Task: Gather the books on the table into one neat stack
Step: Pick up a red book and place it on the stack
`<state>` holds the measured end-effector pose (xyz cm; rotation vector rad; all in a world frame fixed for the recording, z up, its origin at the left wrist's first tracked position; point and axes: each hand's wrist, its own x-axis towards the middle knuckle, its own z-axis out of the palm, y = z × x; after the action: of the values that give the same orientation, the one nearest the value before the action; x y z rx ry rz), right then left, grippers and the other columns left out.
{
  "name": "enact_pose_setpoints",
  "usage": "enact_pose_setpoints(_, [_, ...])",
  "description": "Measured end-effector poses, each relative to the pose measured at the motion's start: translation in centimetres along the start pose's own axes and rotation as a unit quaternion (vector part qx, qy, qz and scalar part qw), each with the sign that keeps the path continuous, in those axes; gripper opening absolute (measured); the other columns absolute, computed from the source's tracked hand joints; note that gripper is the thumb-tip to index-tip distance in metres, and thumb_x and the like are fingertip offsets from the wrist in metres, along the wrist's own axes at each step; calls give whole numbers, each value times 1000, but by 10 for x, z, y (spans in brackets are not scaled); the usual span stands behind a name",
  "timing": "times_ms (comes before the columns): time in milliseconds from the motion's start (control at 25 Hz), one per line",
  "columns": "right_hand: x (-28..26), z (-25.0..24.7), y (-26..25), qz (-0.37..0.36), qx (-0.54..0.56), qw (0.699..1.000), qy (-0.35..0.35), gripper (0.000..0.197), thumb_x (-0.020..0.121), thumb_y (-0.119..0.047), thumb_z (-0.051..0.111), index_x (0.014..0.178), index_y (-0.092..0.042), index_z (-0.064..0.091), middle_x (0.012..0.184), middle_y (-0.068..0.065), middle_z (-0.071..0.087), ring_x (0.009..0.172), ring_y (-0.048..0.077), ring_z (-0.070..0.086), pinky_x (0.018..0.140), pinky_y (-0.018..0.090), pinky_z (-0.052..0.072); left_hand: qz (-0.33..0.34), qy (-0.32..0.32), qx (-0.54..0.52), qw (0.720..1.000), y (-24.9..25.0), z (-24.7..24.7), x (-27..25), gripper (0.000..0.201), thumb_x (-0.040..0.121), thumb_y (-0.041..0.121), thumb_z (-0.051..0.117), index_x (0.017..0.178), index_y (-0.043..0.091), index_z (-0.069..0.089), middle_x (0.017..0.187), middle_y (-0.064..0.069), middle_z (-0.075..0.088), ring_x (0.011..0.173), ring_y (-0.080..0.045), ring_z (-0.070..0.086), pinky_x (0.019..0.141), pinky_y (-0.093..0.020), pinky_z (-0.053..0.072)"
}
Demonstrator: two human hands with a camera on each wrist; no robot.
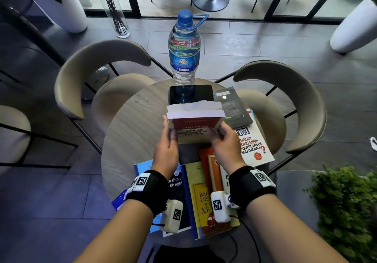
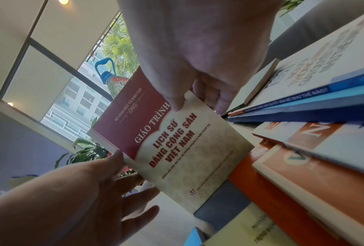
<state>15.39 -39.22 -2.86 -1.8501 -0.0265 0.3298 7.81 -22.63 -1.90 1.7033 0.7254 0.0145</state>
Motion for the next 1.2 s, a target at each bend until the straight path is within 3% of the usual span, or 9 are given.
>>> enact_pose_setpoints(80, [1,-1,-3,-1,-7,1000,-5,34,99,-28,66,133,-20,65,122,-6,74,117,6,67,99,30,55,5,10,19,1000,4,-2,3,52,110,34,35,160,35,23,151,23,39,134,6,34,92,1,30])
enact_pose_setpoints(160, [1,-2,-4,-1,-10,1000,-7,34,100,-33,65,132,-20,66,121,-6,74,116,8,67,96,29,55,0,13,17,1000,7,-3,4,51,110,34,35,160,32,26,151,20,41,130,7,34,85,5,29])
enact_pose_setpoints(360, [0,-2,-5,4,-5,1000,-11,35,101,-35,63,132,-19,65,120,-6,75,113,6,67,92,22,54,22,20,42,999,2,-3,14,49,108,43,35,156,34,34,156,13,46,141,-6,44,109,-25,40])
enact_pose_setpoints(480, [4,-2,-8,4,0,1000,-17,33,101,-33,63,132,-20,65,119,-7,74,111,2,67,90,18,53,17,1,38,999,1,-2,15,52,105,51,33,156,41,29,153,12,51,138,-12,50,113,-41,45])
enact_pose_setpoints(720, [5,-2,-5,2,1,1000,-24,34,101,-34,63,132,-20,65,120,-6,74,113,5,67,87,12,52,-8,-15,10,1000,1,-2,21,72,88,74,32,154,45,29,149,10,55,137,-14,52,114,-47,44])
enact_pose_setpoints(920, [4,-4,1,-4,4,1000,-28,37,100,-35,65,134,-20,64,121,-5,74,115,7,67,92,23,55,-20,-19,19,999,-3,-5,23,82,83,87,33,154,45,30,152,13,51,140,-11,48,115,-45,43])
enact_pose_setpoints(1000, [2,-5,2,1,11,1000,-29,43,98,-38,67,138,-22,62,124,-7,73,119,6,66,97,25,55,-34,-20,14,999,5,-7,16,76,90,79,37,156,41,30,155,13,47,143,-9,44,118,-40,39])
enact_pose_setpoints(1120, [-3,-7,6,13,17,999,-23,52,95,-45,69,142,-25,58,129,-10,72,123,2,64,103,27,53,-50,-12,16,999,10,-12,0,61,105,50,39,160,27,25,162,10,35,149,-9,33,114,-23,28])
enact_pose_setpoints(1200, [-8,-6,10,31,18,999,-11,53,93,-47,71,141,-27,60,130,-10,71,123,3,64,104,30,53,-61,-8,27,998,6,-18,-10,60,107,44,40,161,23,24,164,8,32,150,-10,30,113,-22,26])
